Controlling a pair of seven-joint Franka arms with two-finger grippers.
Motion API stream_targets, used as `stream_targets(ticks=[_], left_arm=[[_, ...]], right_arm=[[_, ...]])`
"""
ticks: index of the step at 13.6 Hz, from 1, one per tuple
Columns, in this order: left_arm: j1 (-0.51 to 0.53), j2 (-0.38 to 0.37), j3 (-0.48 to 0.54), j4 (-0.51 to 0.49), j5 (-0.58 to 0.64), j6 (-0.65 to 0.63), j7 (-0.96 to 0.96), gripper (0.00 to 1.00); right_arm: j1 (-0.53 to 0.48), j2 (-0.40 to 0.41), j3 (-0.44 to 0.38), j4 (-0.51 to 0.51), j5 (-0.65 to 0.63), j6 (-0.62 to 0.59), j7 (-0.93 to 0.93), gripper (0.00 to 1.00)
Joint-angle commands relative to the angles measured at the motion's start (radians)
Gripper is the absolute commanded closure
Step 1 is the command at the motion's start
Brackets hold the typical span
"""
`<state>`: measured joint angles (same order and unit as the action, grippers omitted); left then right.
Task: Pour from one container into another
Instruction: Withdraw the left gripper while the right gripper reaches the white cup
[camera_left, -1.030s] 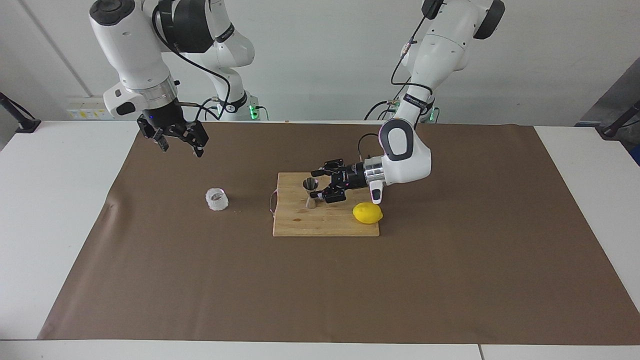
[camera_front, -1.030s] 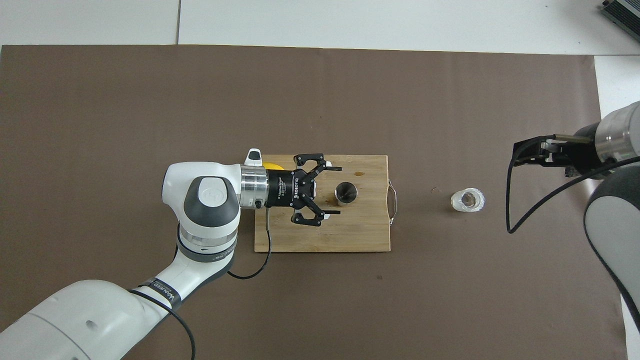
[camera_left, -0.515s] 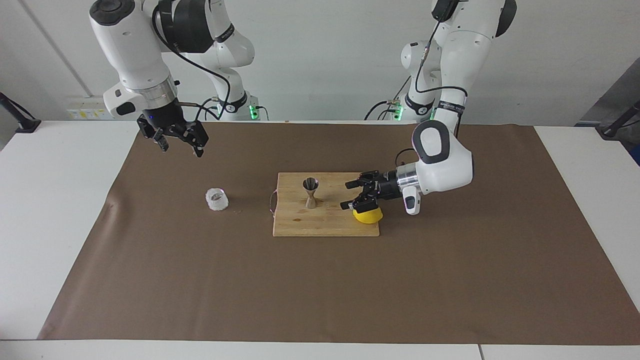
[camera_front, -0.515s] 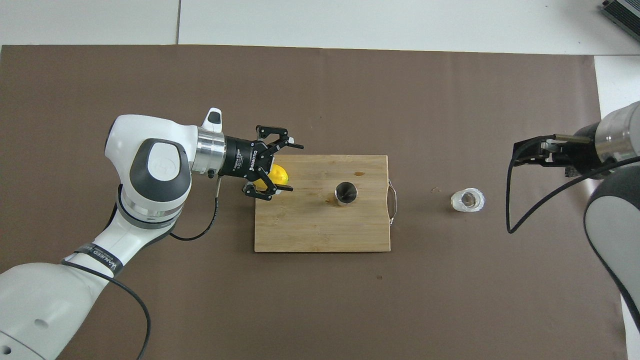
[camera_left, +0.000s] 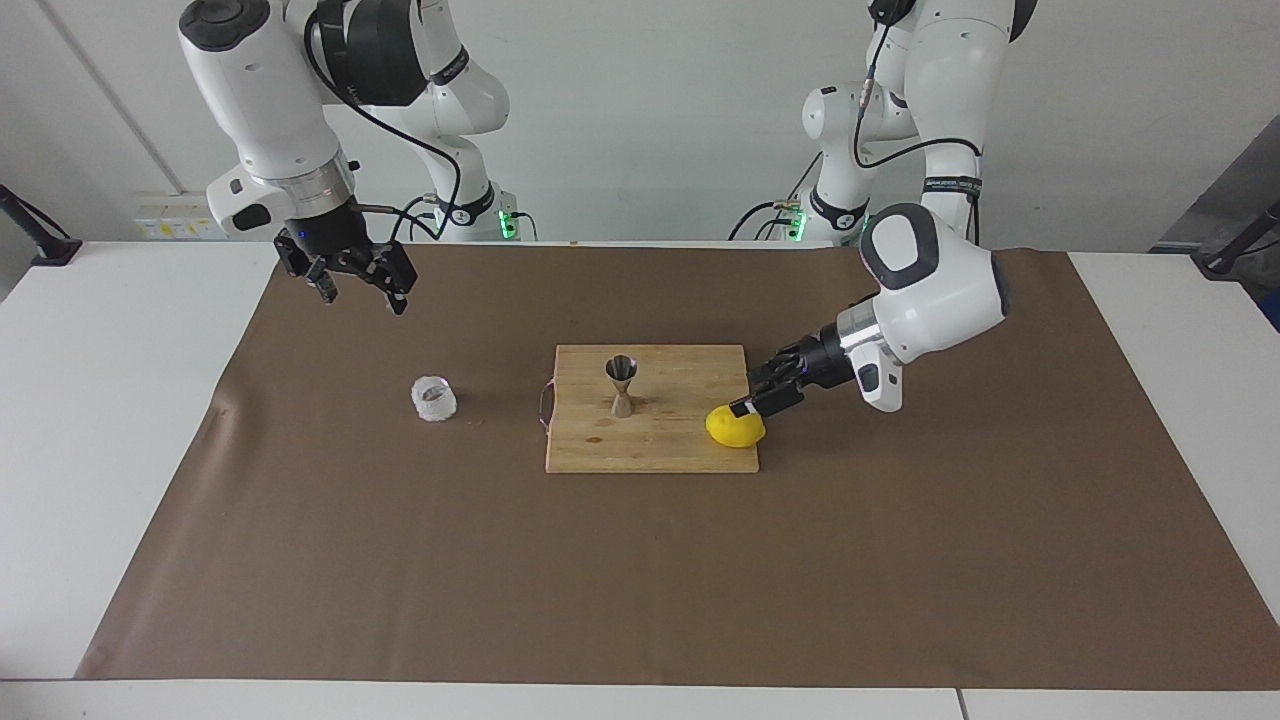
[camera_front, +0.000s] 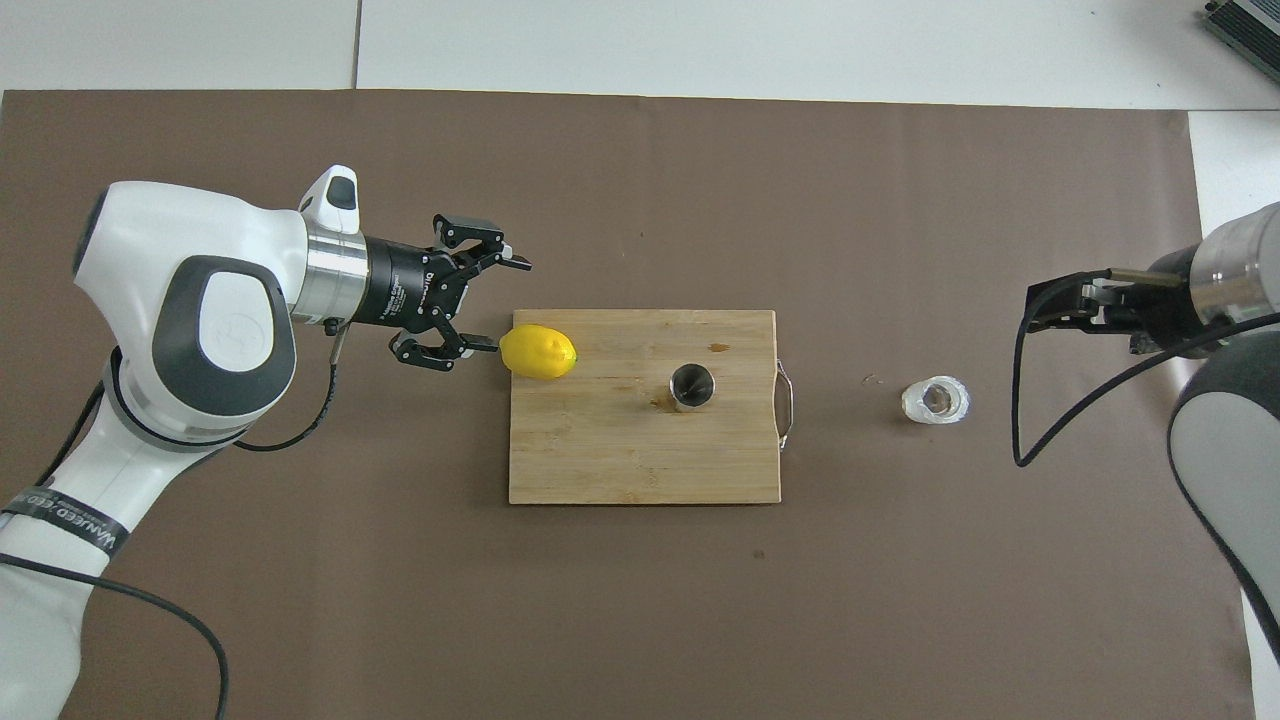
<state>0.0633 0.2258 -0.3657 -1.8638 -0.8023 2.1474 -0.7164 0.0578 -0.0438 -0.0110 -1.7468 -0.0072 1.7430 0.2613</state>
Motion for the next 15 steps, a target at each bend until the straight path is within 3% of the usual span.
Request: stream_targets(ticks=[1, 12, 15], left_arm=[[0.004, -0.060, -0.001, -0.020, 0.139, 0.002, 0.020, 0.00], [0.050, -0.092, 0.002, 0.018, 0.559, -0.012, 0.527, 0.00], [0.041, -0.101, 0.037, 0.073, 0.687, -0.088, 0.555, 0.00]], right_arm=[[-0.010, 0.001, 0.005, 0.012, 0.023, -0.017, -0.027, 0.00], [-0.007, -0.010, 0.006, 0.012, 0.023, -0.031, -0.028, 0.00], [-0.003, -0.011, 0.006, -0.005, 0.023, -0.010, -0.068, 0.00]])
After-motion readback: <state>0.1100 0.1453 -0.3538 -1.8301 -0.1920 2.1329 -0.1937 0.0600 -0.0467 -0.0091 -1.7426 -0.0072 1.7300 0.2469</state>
